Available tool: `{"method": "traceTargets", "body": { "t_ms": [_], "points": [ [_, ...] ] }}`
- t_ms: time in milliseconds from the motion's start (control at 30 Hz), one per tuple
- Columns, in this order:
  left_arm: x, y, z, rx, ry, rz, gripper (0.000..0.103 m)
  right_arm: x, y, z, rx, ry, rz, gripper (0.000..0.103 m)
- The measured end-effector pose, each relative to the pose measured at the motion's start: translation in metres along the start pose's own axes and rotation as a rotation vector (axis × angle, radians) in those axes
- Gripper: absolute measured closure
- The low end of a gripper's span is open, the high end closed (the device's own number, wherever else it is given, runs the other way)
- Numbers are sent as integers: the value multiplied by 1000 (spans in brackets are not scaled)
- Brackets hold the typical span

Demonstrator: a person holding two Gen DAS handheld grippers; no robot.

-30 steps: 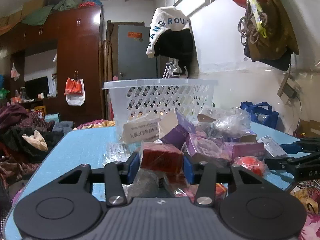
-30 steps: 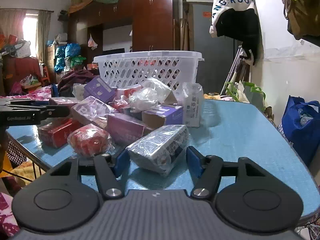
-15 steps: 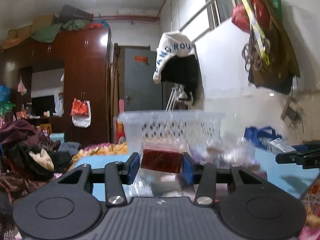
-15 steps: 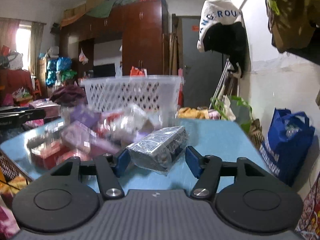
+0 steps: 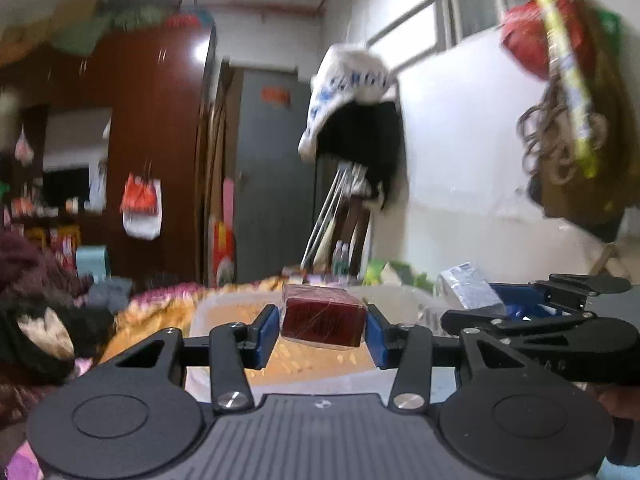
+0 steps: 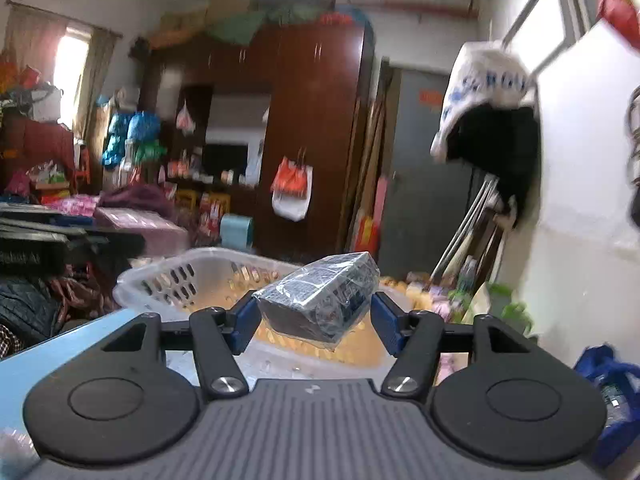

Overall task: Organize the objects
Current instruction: 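Carry both boxes over the white basket and open both tools to drop them, then grasp the clear plastic bag with the left tool while the right tool grasps the red-netted bag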

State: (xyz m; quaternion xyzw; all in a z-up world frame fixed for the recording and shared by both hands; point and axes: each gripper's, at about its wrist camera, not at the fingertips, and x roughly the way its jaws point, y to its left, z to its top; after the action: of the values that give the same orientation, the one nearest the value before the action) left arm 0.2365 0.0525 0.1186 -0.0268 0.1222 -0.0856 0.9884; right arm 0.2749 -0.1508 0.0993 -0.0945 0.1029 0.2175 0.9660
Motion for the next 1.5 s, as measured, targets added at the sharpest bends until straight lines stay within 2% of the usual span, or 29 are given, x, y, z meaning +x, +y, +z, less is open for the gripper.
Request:
{"method": "traceTargets", "body": {
  "t_ms": [100, 233, 267, 300, 333, 367, 400, 500, 633, 733, 867, 933, 1033, 1100, 1167, 1233, 1300, 1333, 1467, 1500],
  "points": [
    [26, 7, 1, -37, 54, -9, 54, 28, 3, 2, -27, 46, -26, 40],
    [41, 14, 1, -43, 63, 13, 52, 45, 3, -1, -39, 72, -46, 39],
    [43, 15, 1, -40, 54, 10, 42, 47, 3, -1, -35, 73, -46, 39],
    [43, 17, 1, -42, 46, 5, 18, 45, 2, -1, -33, 73, -49, 31],
    [39, 21, 0, -56, 23, -12, 9, 42, 1, -1, -32, 71, -59, 17],
    [31, 25, -1, -67, -5, -40, 0, 37, 0, 0, -29, 56, -76, 13],
    [23, 29, -1, -80, -23, -62, 0, 27, 0, -2, -20, 31, -85, 7],
    [-6, 34, -12, -87, -43, -98, 0, -9, -3, -12, 35, -11, -21, 0],
    [-47, 43, -45, -72, 20, -118, 1, -68, 6, -53, 41, -37, 22, 0],
    [-83, 46, -79, -36, -26, -98, 2, -103, 11, -94, 44, -28, 42, 0],
    [-116, 47, -116, -21, -33, -71, 3, -126, 13, -137, 166, 61, 119, 0],
    [-130, 47, -131, -20, -32, -59, 4, -132, 15, -145, 194, 56, 153, 0],
    [-143, 45, -144, 1, -21, -49, 4, -137, 30, -146, 142, 32, 181, 0],
    [-151, 44, -152, 17, -17, -40, 9, -137, 42, -143, 89, 22, 195, 0],
    [-156, 43, -155, 12, -29, -38, 9, -138, 52, -148, 78, 27, 245, 4],
    [-155, 40, -156, 6, -25, -65, 12, -134, 61, -152, 64, 50, 276, 15],
    [-152, 35, -159, 29, -14, -90, 18, -126, 66, -151, 55, 66, 277, 21],
    [-151, 33, -163, 46, -9, -92, 18, -124, 68, -153, 52, 74, 280, 25],
    [-141, 32, -174, 49, 34, -111, 18, -116, 70, -159, 57, 103, 291, 30],
    [-140, 34, -177, 38, 35, -117, 19, -115, 71, -161, 56, 104, 290, 36]
  ]
}}
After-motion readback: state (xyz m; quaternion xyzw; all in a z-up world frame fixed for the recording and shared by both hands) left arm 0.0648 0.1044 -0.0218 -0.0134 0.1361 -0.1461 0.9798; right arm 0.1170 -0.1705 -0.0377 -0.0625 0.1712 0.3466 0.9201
